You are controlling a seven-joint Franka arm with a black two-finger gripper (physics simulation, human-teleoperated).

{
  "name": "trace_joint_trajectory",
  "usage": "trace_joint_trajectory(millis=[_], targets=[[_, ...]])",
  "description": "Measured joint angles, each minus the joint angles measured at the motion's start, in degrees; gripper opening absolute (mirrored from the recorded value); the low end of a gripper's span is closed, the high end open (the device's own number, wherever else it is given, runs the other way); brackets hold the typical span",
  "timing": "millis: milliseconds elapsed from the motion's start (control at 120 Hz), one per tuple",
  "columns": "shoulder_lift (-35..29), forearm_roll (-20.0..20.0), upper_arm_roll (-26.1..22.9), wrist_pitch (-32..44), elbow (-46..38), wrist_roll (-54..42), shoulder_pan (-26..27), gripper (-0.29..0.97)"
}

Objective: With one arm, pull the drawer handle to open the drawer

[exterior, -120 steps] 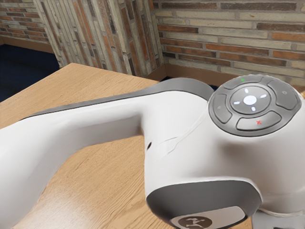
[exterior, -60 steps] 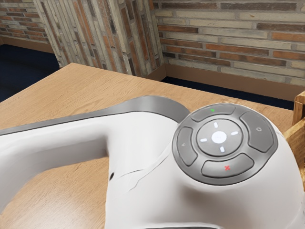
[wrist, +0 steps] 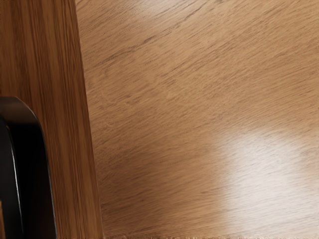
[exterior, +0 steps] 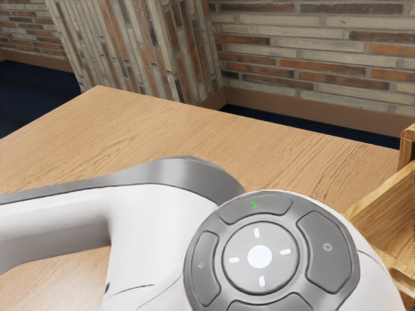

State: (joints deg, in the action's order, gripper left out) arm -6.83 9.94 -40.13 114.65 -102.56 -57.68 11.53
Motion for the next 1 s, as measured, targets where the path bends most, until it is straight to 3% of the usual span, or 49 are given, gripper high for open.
trace_joint_trajectory(millis=[383,625,692,750,875,933,1000], targets=[[-1.3,1.0,-0.4,-0.2,3.0,1.2,1.8,0.68],[-0.7,8.8,0.5,-10.4,18.0,3.1,4.2,0.68],[-0.4,9.9,6.6,-15.7,19.7,5.5,4.7,0.68],[-0.4,9.7,14.9,-20.1,20.2,8.4,5.6,0.68],[-0.6,4.9,38.1,-27.7,20.3,15.3,9.1,0.68],[-0.6,3.1,42.7,-30.0,20.4,18.8,8.3,0.68],[-0.6,1.9,44.3,-31.9,20.4,22.6,8.8,0.68]])
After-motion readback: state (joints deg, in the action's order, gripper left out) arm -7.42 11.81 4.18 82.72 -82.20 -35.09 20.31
